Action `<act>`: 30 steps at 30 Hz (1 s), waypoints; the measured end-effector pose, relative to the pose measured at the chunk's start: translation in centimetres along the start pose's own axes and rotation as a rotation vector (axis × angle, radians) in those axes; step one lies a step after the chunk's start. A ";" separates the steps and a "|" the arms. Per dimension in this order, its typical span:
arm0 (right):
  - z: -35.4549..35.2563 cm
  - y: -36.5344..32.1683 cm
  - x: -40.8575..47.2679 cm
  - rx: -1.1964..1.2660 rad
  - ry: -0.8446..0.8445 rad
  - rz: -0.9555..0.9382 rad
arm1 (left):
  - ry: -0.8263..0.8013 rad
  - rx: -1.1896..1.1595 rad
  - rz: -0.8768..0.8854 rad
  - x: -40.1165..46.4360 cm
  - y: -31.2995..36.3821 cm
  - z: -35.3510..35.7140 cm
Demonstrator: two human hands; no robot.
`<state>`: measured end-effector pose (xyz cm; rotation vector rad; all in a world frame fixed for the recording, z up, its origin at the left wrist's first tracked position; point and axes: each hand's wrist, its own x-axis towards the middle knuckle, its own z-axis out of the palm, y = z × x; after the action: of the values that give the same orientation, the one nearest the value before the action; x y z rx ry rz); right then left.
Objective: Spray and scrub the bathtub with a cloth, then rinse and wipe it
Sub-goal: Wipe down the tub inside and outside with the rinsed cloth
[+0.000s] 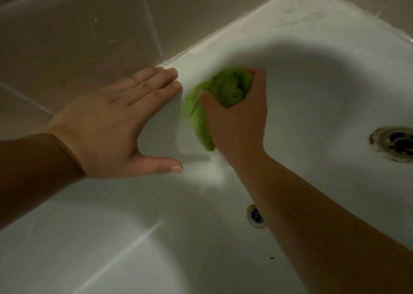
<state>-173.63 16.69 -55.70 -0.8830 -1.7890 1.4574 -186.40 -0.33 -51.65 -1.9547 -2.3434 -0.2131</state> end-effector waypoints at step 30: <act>-3.9 4.1 4.1 -0.040 0.230 -0.069 | -0.009 -0.035 0.005 7.4 1.0 1.2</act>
<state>-172.29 22.84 -58.75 -0.9588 -1.6653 1.2273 -186.69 7.20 -51.66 -1.9807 -2.3564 -0.2470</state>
